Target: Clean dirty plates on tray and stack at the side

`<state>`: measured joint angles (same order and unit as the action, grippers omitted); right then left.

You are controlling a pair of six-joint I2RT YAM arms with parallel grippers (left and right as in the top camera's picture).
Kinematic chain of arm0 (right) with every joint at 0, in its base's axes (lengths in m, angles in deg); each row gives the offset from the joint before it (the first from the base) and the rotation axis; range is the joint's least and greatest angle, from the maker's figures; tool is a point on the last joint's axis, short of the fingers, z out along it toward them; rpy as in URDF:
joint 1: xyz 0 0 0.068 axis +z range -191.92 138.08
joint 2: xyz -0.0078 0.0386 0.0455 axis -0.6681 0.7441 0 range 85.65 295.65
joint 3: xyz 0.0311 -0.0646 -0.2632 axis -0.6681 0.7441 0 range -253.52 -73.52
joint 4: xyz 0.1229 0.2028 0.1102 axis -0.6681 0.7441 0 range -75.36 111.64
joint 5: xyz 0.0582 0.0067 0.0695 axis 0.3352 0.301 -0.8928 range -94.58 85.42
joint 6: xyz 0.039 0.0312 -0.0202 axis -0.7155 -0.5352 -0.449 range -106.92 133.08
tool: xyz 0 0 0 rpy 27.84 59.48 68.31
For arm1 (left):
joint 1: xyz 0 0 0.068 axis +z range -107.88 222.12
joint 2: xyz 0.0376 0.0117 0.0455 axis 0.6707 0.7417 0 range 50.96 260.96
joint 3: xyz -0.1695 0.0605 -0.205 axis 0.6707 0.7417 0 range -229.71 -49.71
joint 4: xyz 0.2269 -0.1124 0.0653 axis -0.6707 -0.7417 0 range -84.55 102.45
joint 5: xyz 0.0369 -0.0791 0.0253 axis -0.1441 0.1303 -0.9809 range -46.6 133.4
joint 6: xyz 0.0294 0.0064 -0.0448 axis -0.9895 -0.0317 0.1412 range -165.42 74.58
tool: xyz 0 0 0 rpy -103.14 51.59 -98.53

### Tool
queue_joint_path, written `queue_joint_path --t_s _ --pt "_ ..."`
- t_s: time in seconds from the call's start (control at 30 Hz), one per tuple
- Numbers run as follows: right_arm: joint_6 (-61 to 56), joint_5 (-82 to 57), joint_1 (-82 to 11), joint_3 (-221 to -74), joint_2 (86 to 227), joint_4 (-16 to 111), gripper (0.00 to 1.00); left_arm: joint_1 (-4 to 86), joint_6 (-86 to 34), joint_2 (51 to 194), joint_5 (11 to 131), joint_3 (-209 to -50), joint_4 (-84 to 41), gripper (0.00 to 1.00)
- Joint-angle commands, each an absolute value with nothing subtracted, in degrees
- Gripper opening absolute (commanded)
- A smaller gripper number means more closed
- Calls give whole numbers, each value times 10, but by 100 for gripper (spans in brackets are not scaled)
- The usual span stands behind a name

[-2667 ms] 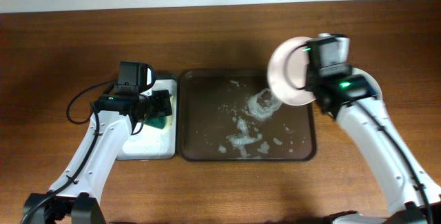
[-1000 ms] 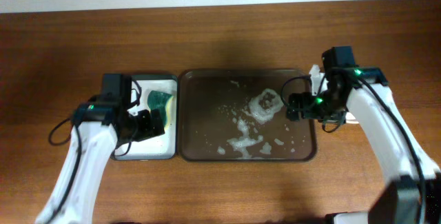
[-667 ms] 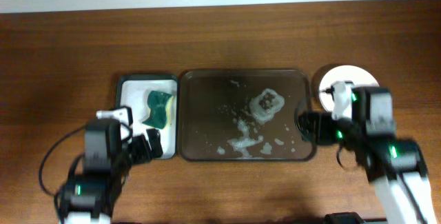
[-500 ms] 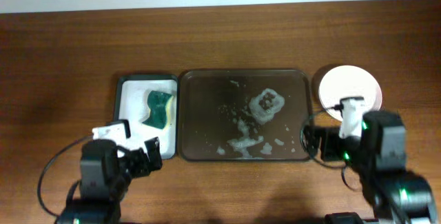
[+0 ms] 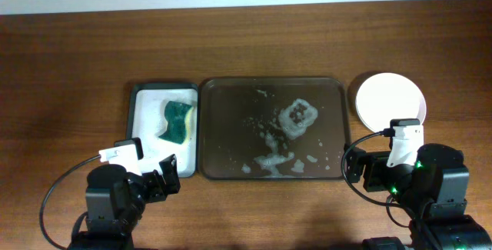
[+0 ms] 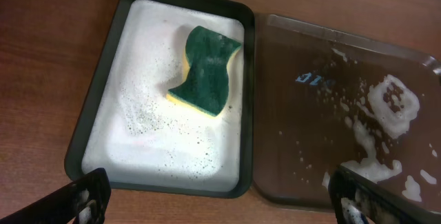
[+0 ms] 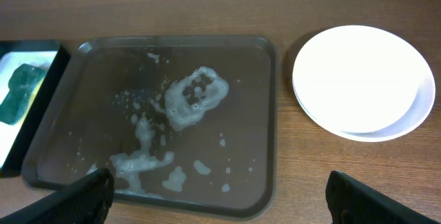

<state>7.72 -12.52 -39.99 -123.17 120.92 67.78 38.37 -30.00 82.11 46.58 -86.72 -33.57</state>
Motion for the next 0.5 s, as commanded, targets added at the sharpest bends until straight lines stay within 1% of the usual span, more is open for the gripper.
queue_joint_path --t_s 0.0,0.17,0.27,0.47 --pt "82 -118 -397 -1227 1211 678 99 382 -309 819 466 -862 -335 100" --pt "84 -108 -397 -1225 1194 684 99 382 -309 819 466 -862 -335 99" --pt "84 -99 -397 -1213 1165 663 99 382 -309 819 466 -862 -335 99" --pt "84 -110 -397 -1078 1026 517 99 382 -309 819 466 -862 -335 100"
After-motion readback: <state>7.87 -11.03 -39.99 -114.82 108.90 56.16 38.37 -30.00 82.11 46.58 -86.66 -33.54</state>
